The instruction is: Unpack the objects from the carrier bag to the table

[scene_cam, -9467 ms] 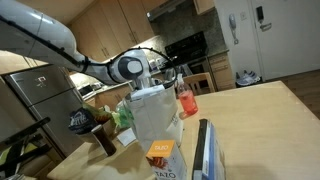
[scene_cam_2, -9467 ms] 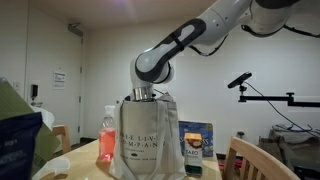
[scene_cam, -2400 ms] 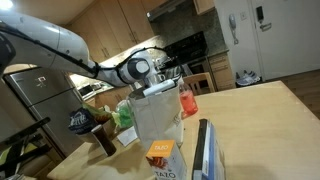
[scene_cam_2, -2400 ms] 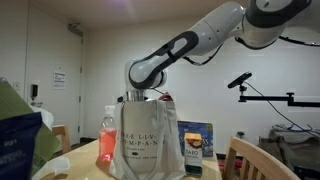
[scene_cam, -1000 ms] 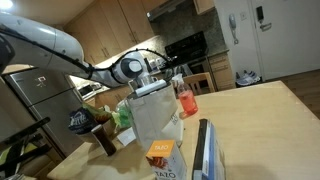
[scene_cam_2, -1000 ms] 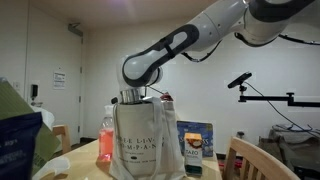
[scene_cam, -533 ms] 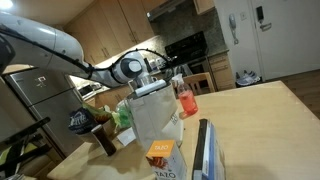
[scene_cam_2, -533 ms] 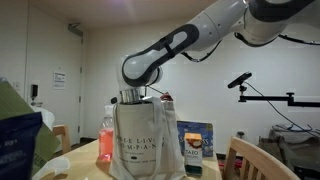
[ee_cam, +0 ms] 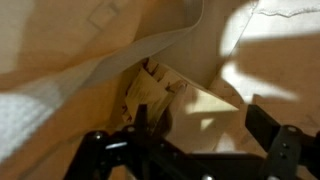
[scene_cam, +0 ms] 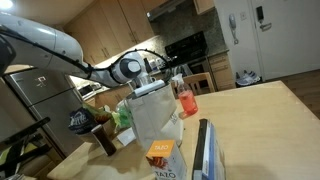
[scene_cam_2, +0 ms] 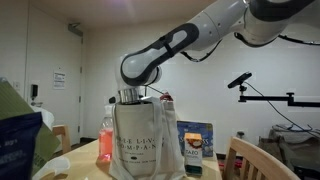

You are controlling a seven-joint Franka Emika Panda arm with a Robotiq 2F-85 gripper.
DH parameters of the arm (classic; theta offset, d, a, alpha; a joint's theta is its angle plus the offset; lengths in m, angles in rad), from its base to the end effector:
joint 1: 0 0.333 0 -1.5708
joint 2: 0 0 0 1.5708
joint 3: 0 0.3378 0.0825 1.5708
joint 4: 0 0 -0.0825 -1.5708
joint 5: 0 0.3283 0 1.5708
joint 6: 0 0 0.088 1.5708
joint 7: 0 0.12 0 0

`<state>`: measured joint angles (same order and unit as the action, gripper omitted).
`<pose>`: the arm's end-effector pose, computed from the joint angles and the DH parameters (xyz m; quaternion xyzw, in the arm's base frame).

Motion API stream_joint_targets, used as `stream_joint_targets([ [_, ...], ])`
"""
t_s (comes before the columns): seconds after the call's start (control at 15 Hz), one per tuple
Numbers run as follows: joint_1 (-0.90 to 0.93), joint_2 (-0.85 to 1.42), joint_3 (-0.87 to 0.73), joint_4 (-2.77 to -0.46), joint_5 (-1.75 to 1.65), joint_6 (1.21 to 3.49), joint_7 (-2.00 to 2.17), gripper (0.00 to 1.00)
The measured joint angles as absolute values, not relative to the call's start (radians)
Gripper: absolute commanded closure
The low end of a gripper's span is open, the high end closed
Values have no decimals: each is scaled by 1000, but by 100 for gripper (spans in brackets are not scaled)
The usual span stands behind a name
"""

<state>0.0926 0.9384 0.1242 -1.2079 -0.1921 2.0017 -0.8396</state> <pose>0.7032 0.1146 0.2281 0.8487 0.5234 -0.0752 0.0100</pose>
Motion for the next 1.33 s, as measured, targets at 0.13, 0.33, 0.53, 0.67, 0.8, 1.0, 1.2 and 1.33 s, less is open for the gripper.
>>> stream_joint_targets([
  [0.13,93,942,131,-1201,-192,2002,-841,0],
  [0.33,98,951,139,-1185,-192,2002,-841,34],
  [0.53,104,962,139,-1165,-192,2002,-841,58],
  [0.67,105,964,139,-1159,-192,2002,-841,72],
  [0.8,104,964,138,-1152,-192,2002,-841,86],
  [1.0,104,964,138,-1140,-192,2002,-841,100],
  [1.2,104,964,138,-1136,-192,2002,-841,99],
  [1.33,104,964,138,-1135,-192,2002,-841,98],
])
